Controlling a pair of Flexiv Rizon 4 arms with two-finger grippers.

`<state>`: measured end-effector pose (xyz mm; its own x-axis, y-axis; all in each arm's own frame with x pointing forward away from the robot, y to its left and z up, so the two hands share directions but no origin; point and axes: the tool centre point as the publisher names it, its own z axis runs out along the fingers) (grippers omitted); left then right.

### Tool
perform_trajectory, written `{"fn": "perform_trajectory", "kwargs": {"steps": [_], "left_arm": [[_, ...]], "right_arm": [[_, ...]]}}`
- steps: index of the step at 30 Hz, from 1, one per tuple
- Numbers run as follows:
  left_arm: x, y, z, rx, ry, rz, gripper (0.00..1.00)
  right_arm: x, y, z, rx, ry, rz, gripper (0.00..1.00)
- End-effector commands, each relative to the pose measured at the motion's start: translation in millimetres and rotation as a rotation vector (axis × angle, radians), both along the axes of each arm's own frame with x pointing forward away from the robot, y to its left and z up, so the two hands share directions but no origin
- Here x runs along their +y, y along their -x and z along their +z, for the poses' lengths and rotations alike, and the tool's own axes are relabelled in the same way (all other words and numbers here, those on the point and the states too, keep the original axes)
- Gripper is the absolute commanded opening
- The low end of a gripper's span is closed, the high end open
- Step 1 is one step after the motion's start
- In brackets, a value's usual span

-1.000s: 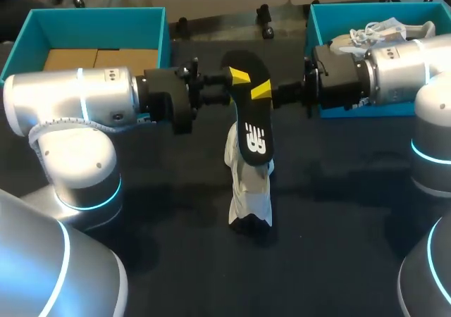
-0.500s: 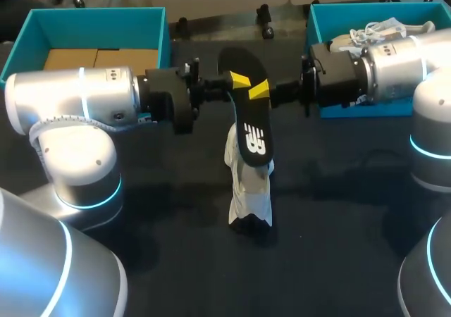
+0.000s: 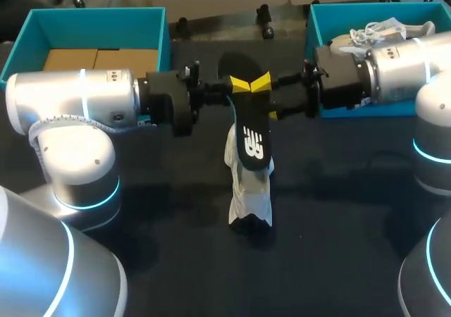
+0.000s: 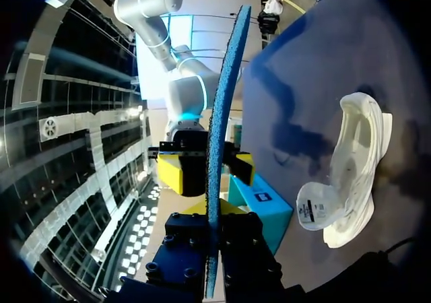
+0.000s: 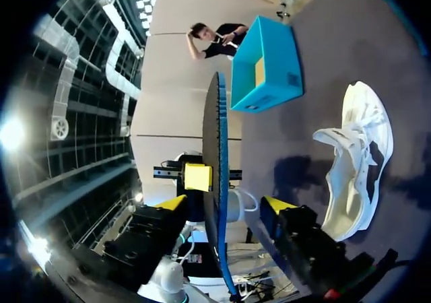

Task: Take the shoe out of the shoebox, open the shoe tongue, remove and reinsert the insole, then place the shoe into the shoebox

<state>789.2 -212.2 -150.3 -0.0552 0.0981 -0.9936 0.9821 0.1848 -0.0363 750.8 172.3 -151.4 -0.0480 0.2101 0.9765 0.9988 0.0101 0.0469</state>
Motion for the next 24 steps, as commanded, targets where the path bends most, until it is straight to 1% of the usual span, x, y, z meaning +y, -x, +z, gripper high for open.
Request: {"fn": "perform_trajectory", "kwargs": {"steps": [1,7,8,10,11,17,19,21,22,24], "left_arm": [[5.2,5.2,-2.4,0.002,0.006,-0.001,0.0],[6.0,10.6,-2.5,0.008,0.031,-0.011,0.0],[5.7,12.0,-3.3,0.009,0.037,-0.016,0.0],[5.4,11.9,-5.1,0.011,0.045,-0.017,0.0],[5.4,15.4,-4.6,0.013,0.05,-0.018,0.0],[8.5,27.0,-4.2,0.027,0.063,-0.025,0.0],[8.7,29.1,-4.9,0.039,0.066,-0.02,0.0],[8.8,32.2,-5.8,0.048,0.069,-0.019,0.0],[8.8,34.6,-6.4,0.056,0.067,-0.021,0.0],[9.0,38.5,-7.0,0.056,0.064,-0.023,0.0]], "right_arm": [[-11.8,12.8,-0.6,-0.024,0.01,-0.03,1.0],[-28.0,21.7,-5.4,-0.055,0.055,-0.051,1.0],[-32.5,24.1,-6.0,-0.062,0.079,-0.055,1.0],[-37.8,26.9,-6.8,-0.064,0.082,-0.06,1.0],[-41.1,28.5,-7.4,-0.064,0.087,-0.062,1.0],[-52.9,35.1,-10.3,-0.056,0.117,-0.068,1.0],[-55.3,36.6,-10.9,-0.06,0.13,-0.067,1.0],[-57.1,37.5,-11.4,-0.063,0.166,-0.05,1.0],[-58.0,37.6,-12.7,-0.062,0.183,-0.07,1.0],[-58.0,37.6,-12.7,-0.062,0.183,-0.07,1.0]]}}
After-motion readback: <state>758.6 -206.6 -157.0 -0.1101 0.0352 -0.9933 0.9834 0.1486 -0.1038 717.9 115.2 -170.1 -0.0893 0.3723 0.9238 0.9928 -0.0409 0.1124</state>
